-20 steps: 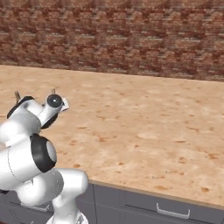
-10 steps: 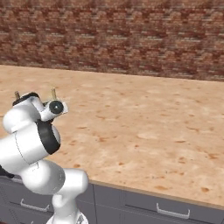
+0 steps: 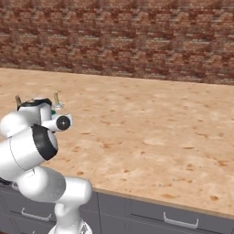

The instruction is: Open the cabinet directly in front. Then move the wine and the mug to the dining counter with the candle on it.

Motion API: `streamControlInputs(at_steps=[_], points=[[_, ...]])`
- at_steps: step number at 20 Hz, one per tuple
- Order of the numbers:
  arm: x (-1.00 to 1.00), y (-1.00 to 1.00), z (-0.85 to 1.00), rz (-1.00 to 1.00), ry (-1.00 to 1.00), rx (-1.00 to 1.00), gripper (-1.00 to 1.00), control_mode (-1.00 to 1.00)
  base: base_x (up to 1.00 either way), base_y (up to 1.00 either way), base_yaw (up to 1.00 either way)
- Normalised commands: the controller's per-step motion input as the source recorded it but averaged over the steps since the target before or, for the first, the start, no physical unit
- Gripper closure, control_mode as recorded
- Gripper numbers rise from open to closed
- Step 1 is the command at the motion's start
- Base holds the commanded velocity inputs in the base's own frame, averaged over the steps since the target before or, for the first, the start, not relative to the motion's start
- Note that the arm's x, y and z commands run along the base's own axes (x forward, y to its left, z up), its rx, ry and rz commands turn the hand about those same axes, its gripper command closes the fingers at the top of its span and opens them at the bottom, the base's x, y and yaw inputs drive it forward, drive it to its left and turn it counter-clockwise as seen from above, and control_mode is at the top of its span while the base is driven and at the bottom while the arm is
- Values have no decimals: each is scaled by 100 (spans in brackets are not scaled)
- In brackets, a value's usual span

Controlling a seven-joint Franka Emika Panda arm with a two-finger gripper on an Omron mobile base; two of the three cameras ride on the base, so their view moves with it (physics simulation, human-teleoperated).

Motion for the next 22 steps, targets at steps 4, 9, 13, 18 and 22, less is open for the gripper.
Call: streamControlInputs(at_steps=[4,9,13,18,22], points=[[22,11,0,-2,0,-1,100,-100,0,0,0],[36,12,0,-7,4,0,100,-100,0,0,0],[7,3,0,-2,1,0,-100,-100,0,0,0],[0,0,0,0,0,0,-100,-100,0,0,0],[0,0,24,-1,-1,0,-100,-100,0,0,0]])
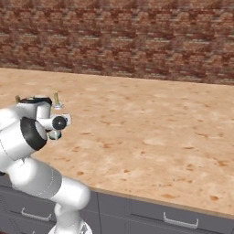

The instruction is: Open the cabinet directly in front. Then move the wine and the mug to the dining counter with the candle on it.

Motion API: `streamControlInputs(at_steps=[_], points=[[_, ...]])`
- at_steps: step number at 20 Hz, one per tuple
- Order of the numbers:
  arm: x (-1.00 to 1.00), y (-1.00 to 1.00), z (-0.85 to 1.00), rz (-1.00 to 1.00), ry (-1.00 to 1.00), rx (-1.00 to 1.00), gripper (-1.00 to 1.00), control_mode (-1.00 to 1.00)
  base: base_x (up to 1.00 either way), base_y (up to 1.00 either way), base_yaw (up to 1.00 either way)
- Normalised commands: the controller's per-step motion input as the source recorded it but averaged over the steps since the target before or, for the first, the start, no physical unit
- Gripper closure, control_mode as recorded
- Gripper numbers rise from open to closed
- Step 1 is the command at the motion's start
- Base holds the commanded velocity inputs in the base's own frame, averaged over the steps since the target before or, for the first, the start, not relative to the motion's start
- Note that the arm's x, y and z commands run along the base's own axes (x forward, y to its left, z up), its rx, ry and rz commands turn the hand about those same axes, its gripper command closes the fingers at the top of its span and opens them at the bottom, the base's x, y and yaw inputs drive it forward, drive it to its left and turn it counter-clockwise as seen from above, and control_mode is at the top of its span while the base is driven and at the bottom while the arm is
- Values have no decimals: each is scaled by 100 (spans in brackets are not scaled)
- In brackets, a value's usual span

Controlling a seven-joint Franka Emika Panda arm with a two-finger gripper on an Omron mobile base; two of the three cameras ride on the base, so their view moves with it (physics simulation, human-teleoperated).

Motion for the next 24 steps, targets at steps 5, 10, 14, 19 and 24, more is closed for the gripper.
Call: streamControlInputs(at_steps=[5,10,14,19,24], points=[[-48,0,95,-9,-2,7,-100,-100,0,0,0],[-94,0,100,-7,2,16,-100,-100,0,0,0],[-100,-1,100,-8,0,18,-100,-100,0,0,0],[-100,-12,100,-7,4,21,-100,-100,0,0,0],[-100,-22,100,-1,15,21,-100,-100,0,0,0]])
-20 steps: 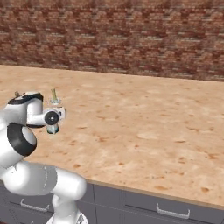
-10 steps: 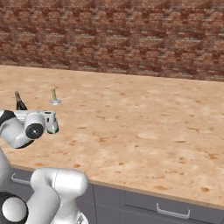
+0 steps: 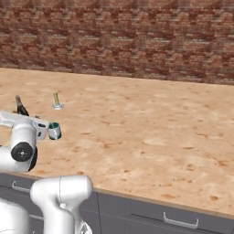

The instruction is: Open the cabinet directly in front. Then move the wine and the mug to the dining counter with the candle on it.

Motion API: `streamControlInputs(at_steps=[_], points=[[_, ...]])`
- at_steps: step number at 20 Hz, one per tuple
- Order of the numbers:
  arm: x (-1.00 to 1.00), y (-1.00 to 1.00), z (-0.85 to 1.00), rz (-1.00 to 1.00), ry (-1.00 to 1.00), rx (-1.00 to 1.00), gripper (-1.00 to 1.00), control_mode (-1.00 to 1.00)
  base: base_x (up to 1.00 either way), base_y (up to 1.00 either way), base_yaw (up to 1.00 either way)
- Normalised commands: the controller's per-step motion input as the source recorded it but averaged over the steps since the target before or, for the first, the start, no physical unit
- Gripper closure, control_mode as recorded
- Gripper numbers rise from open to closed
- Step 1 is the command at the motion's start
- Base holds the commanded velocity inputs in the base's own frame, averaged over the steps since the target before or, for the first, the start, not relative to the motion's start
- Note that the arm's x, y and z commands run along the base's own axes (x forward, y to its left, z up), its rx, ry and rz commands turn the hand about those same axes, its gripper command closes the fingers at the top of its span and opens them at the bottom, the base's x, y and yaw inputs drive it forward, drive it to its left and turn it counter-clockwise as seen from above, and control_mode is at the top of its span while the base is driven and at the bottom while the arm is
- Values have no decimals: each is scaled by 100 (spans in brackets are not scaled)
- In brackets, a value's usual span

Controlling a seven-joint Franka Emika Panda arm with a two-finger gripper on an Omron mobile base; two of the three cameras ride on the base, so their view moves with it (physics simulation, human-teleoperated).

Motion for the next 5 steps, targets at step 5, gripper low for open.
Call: streamControlInputs(at_steps=[5], points=[[-100,-28,97,1,12,20,-100,-100,0,0,0]])
